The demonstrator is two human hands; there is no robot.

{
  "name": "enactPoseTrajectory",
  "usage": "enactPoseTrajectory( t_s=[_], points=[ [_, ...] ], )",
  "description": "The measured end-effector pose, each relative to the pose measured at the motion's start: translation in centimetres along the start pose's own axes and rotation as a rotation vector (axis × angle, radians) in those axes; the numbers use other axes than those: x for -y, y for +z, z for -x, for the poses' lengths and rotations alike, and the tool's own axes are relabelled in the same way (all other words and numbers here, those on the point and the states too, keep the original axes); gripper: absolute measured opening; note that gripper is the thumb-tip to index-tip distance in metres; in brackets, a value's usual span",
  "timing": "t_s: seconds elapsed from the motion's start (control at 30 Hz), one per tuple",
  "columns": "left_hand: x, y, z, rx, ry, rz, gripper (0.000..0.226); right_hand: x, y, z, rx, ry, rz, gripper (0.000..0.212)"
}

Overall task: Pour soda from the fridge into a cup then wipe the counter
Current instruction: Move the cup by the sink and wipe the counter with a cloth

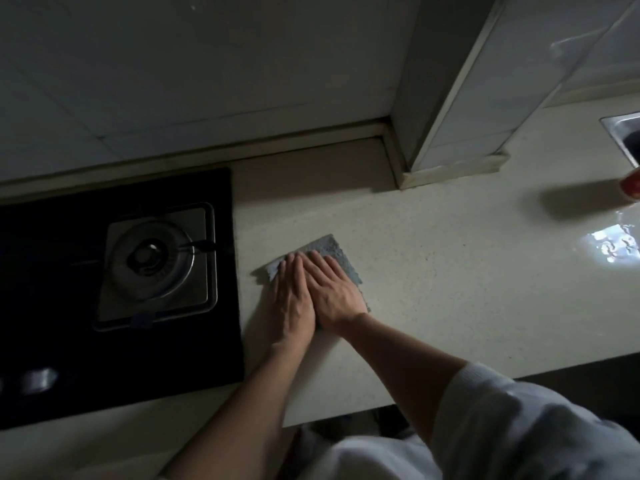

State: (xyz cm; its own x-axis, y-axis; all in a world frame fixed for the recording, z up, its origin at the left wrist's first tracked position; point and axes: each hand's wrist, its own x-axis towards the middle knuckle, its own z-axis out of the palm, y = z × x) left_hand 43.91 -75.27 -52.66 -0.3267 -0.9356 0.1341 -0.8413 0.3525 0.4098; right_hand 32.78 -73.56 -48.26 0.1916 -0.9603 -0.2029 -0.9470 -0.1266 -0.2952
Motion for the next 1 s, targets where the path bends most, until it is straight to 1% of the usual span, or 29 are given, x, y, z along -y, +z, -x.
enactPoseTrajectory(
  t_s=[0.07,0.13,0.23,0.37,0.5,0.63,0.73,0.8,1.0],
  points=[
    [1.1,-0.3,-0.9,0.010,-0.035,-0.032,0.060,0.3,-0.2,-1.8,0.032,-0.049,0.013,0.064],
    [1.7,-0.5,-2.3,0.044,-0.092,-0.051,0.071,0.0,-0.5,-3.8,0.043,-0.099,0.038,0.065],
    [2.8,-0.1,-5.0,0.043,-0.129,-0.061,0.070,-0.9,-1.0,-6.4,0.026,-0.128,0.050,0.061],
    [2.6,0.4,-8.4,0.080,-0.072,-0.087,0.063,-2.5,-1.7,-8.4,-0.009,-0.034,0.001,0.057],
    [0.6,1.2,-10.9,0.091,-0.019,-0.082,0.059,-5.1,-2.7,-8.7,-0.015,0.026,-0.043,0.057],
    [-2.9,2.9,-12.5,0.130,0.038,-0.054,0.054,-8.8,-3.4,-7.5,-0.039,0.093,-0.032,0.061],
    [-5.4,3.7,-13.3,0.156,0.102,-0.045,0.058,-10.9,-3.8,-6.1,-0.061,0.149,-0.028,0.063],
    [-6.8,4.3,-13.5,0.159,0.143,-0.065,0.056,-12.0,-4.0,-5.2,-0.071,0.187,-0.048,0.063],
    [-10.4,6.1,-13.4,0.189,0.221,-0.035,0.054,-15.0,-3.8,-2.5,-0.054,0.281,-0.011,0.067]
  ],
)
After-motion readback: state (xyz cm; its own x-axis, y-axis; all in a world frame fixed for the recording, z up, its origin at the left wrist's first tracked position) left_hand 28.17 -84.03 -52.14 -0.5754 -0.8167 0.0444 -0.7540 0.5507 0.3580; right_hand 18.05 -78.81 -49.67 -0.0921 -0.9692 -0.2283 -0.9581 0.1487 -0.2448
